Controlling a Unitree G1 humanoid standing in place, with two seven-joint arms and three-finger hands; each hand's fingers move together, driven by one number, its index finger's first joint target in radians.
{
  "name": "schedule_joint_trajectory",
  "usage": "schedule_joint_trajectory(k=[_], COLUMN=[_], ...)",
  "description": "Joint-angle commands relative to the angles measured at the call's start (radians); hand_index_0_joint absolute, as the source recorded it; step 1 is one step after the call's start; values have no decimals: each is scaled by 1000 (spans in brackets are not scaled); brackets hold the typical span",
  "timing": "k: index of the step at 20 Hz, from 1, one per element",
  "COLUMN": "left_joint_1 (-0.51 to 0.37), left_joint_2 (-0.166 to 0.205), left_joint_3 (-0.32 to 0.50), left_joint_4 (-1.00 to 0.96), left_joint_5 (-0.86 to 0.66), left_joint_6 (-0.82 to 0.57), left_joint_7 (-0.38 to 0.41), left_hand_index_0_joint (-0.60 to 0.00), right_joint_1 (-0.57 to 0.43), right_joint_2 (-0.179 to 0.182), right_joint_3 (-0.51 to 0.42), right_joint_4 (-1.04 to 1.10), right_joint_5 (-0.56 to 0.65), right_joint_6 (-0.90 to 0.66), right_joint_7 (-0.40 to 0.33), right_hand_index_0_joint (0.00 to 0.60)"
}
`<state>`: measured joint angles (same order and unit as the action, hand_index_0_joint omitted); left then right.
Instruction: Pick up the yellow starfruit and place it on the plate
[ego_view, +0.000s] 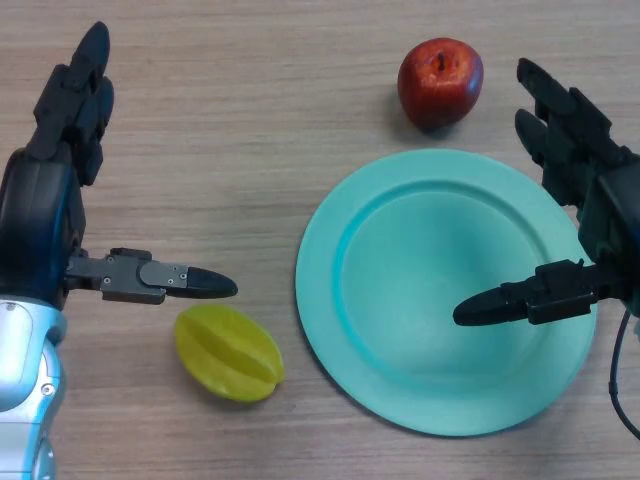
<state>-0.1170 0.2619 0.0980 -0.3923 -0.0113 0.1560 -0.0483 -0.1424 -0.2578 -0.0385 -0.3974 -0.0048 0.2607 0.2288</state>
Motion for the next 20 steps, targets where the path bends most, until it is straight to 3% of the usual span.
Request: schedule_joint_trajectory(k=[1,8,13,18,20], left_joint_1=[-27,-12,66,200,242], left_joint_2=[30,20,7,-1,0], left_joint_3=[63,57,64,89,87], left_joint_4=[-73,-88,-185,-274,-267], left_joint_5=[10,-5,3,122,242], left_joint_6=[-111,-95,-27,7,-48], left_joint_7=[30,47,-5,-190,-278], left_hand_index_0_joint=[0,0,0,0,0], right_joint_1=[-38,-33,-45,-67,-68], right_joint_2=[-22,-21,-13,-5,-3], right_joint_3=[-41,-42,-25,-8,-2], right_joint_4=[-39,-38,-23,6,11], right_joint_5=[19,23,14,7,4], right_joint_6=[-128,-149,-143,-129,-128], right_joint_7=[-6,-4,-22,-18,-12], right_hand_index_0_joint=[0,0,0,0,0])
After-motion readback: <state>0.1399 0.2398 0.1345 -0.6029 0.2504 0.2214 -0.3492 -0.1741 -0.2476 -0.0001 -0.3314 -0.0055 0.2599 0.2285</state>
